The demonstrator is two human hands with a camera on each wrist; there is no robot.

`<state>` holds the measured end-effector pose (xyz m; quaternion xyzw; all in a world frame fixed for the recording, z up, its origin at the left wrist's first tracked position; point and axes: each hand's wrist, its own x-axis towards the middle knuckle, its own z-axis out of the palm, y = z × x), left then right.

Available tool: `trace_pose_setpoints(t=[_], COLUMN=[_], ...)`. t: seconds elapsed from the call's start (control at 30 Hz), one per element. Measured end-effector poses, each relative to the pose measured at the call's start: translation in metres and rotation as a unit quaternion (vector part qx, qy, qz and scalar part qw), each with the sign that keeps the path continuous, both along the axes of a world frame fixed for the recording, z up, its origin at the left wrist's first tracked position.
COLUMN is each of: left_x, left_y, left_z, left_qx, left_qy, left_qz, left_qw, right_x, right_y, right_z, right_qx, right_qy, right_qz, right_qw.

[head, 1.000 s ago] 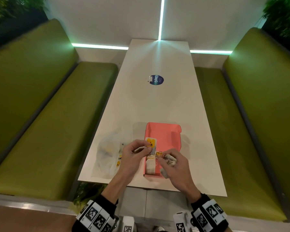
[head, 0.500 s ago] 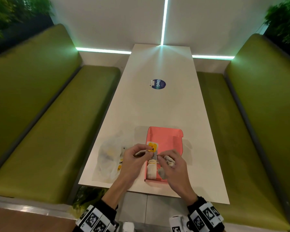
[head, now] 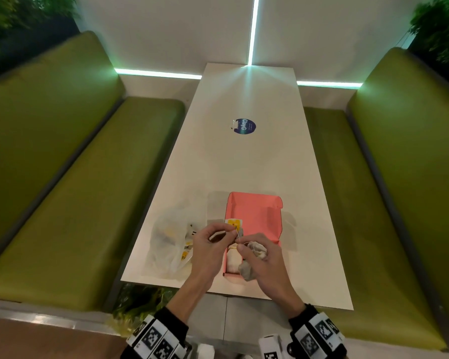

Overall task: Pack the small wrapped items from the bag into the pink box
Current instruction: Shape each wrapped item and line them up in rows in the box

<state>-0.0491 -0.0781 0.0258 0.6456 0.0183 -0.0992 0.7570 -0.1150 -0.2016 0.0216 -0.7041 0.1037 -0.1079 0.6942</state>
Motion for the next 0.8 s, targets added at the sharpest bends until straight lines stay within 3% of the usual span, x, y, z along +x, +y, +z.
trace_pose_setpoints(t=[0.17, 0.37, 0.43, 0.6, 0.8], left_x=[-0.003, 0.0, 0.001, -0.003, -0.012], left_y=[-0.001, 0.001, 0.002, 0.002, -0.001], left_z=[0.002, 0.001, -0.003, -0.013, -0.028], left_qx=[-0.003, -0.008, -0.003, -0.013, -0.002], left_qy=[-0.013, -0.047, -0.066, -0.098, -0.087], left_qz=[-0.011, -0.007, -0.009, -0.07, -0.123], left_qw=[1.0, 0.999, 0.998, 0.993, 0.989], right_x=[-0.004, -0.02, -0.021, 0.003, 0.023], right_y=[0.004, 0.006, -0.003, -0.032, -0.048], right_z=[0.004, 0.011, 0.018, 0.035, 0.028], right_qx=[-0.097, -0.089, -0.119, -0.213, -0.314], right_qy=[-0.007, 0.057, 0.037, 0.002, 0.061], right_qz=[-0.002, 0.14, 0.129, 0.011, 0.127], right_qw=[0.995, 0.984, 0.984, 0.977, 0.939])
